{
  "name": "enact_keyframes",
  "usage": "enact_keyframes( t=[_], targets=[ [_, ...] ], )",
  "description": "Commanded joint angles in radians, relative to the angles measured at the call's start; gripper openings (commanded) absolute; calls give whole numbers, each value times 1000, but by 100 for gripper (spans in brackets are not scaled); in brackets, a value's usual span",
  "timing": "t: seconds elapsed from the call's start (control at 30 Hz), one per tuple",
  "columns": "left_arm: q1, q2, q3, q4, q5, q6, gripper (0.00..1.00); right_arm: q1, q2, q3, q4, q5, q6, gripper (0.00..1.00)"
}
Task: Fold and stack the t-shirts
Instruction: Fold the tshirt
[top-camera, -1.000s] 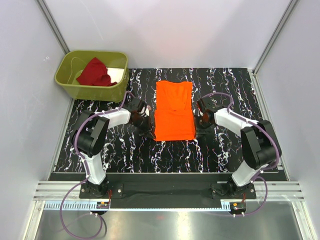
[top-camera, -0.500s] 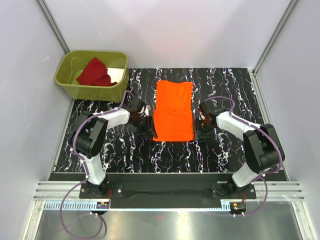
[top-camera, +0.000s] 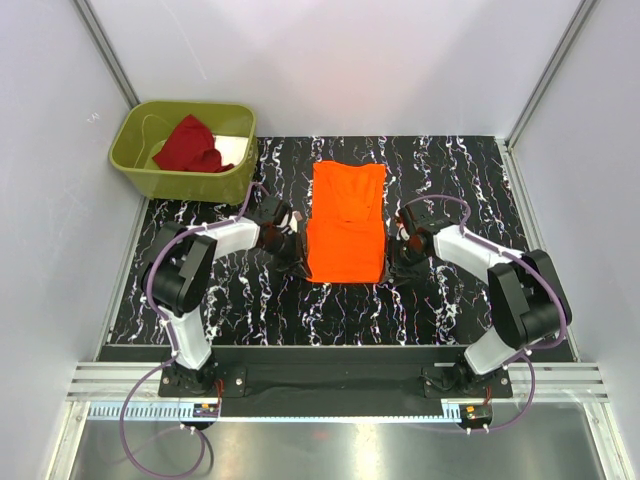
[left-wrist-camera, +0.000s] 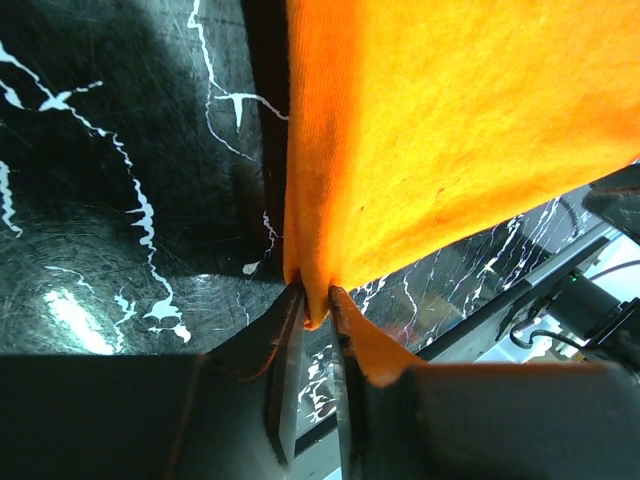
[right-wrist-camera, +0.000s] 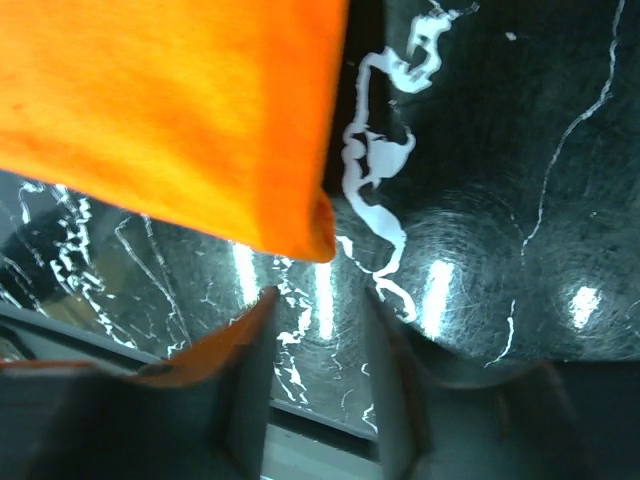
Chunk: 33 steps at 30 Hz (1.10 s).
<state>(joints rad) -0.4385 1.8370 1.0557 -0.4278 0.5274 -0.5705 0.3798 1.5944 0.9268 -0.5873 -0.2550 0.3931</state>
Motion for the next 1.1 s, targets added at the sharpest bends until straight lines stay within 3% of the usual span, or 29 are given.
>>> enact_keyframes(
  t=[0.0,0.17,0.27,0.3,0.33,0.37,0.47,0.6,0.9,0.97,1.0,1.07],
  targets=[
    [-5,21,18,11,17,12,16,4,-33,26,44,-49,12,51],
    [-5,28,1,17,26,6,13,2,42,41,38,-50,-22,52],
    [-5,30,-6,12,22,17,11,2,65,37,70,-47,-25,47],
    [-6,31,-10,9,22,18,6,2,84,35,73,-47,-23,43],
    [-5,34,-10,8,22,20,4,2,93,37,79,-50,-22,27],
    [-5,34,-16,6,22,21,2,4,99,34,80,-53,-19,17],
    [-5,24,-31,4,23,27,0,2,105,20,66,-53,-19,0],
    [-5,-5,-59,-15,5,32,0,1,70,20,-34,31,-11,0],
    [-49,-87,-175,-11,28,5,1,18,-60,-120,-65,-46,119,0],
    [-57,-96,-203,-12,37,-3,17,18,-60,-132,-78,-50,124,0],
    [-58,-122,-210,-19,36,-5,31,18,-53,-128,-113,-55,112,11],
    [-62,-169,-223,-55,13,-2,42,18,-60,-94,-164,-43,101,25]
  ],
)
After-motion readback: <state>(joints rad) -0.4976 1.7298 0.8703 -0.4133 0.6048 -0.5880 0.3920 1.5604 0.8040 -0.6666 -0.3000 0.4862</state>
